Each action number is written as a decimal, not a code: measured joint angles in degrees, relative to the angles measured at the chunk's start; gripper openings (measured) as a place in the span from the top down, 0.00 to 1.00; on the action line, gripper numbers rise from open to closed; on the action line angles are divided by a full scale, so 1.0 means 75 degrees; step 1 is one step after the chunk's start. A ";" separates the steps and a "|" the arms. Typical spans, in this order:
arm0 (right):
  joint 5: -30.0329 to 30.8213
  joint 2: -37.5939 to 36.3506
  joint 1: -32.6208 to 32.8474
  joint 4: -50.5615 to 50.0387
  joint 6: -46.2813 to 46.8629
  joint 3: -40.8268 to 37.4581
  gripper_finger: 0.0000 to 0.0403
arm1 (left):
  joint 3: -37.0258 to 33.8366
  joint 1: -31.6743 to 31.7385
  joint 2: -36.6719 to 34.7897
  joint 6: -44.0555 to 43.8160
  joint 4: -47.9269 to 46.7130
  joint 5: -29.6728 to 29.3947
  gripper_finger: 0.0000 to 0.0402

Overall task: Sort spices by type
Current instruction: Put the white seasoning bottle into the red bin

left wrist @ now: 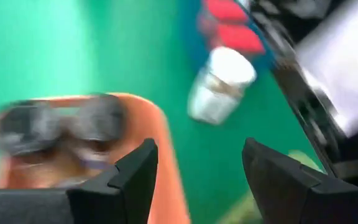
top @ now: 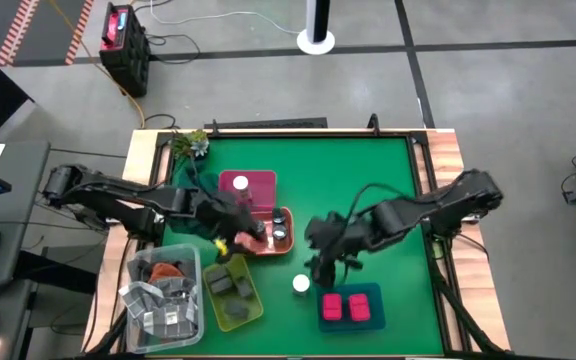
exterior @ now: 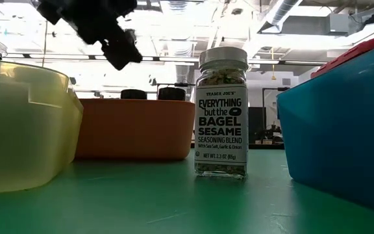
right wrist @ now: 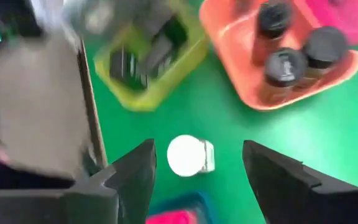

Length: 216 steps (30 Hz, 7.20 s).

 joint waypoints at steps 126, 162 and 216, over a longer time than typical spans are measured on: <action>-0.3308 0.2174 -0.3948 -0.3235 -0.6669 0.0270 0.41 | 0.1224 0.2730 0.0312 0.0214 0.0546 -0.2222 0.31; -0.1245 0.2306 -0.2399 0.1268 -0.3687 -0.2401 0.29 | 0.1230 0.4457 -0.0561 -0.0181 0.0321 -0.1210 0.31; 0.0681 -0.1515 -0.3262 0.9485 -0.3396 -0.5299 0.43 | 0.1227 0.2348 -0.0825 -0.0770 0.3270 -0.2357 0.31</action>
